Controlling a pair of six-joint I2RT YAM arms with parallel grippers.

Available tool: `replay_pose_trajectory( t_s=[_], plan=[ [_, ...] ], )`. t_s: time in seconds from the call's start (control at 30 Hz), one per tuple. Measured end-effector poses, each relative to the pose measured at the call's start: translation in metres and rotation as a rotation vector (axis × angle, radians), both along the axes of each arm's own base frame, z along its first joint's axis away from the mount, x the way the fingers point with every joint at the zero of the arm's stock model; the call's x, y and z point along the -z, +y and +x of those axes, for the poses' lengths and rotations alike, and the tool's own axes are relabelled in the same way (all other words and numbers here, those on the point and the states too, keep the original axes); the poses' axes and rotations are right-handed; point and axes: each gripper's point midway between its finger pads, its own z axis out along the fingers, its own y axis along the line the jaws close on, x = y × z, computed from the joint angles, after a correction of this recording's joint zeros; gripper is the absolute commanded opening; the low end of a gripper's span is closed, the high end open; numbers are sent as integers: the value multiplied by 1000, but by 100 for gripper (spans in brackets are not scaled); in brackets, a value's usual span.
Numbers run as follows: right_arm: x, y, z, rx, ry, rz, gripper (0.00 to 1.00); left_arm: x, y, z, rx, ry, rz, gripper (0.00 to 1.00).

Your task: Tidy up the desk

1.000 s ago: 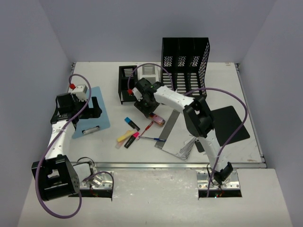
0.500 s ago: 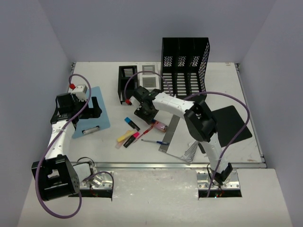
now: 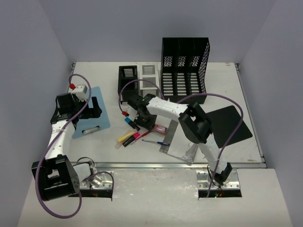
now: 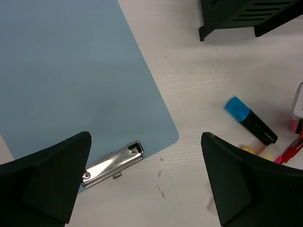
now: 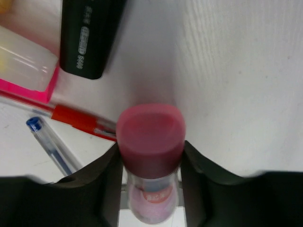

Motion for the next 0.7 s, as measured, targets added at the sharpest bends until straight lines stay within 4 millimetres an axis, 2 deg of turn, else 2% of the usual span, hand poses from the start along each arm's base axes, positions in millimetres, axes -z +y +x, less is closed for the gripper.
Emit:
replay_pose_trajectory(
  t_s=[0.1,0.33,0.43,0.5,0.57,0.7],
  plan=[
    [0,1,1,-8,3,-4,1,0,0,0,0,0,0,100],
    [-3,4,0,-15,8,11,1,0,0,0,0,0,0,100],
    [-18,11,4,-13,-19,56,1,0,1,0,-2,0,-1,100],
    [-45,19,11,-9,-74,123,1,-1,1,0,-2,-3,-3,100],
    [-83,28,19,-2,-152,211,1,-3,1,0,-1,-10,-3,100],
    [-182,41,34,27,-340,432,1,-10,-1,-1,11,-36,-2,100]
  ],
)
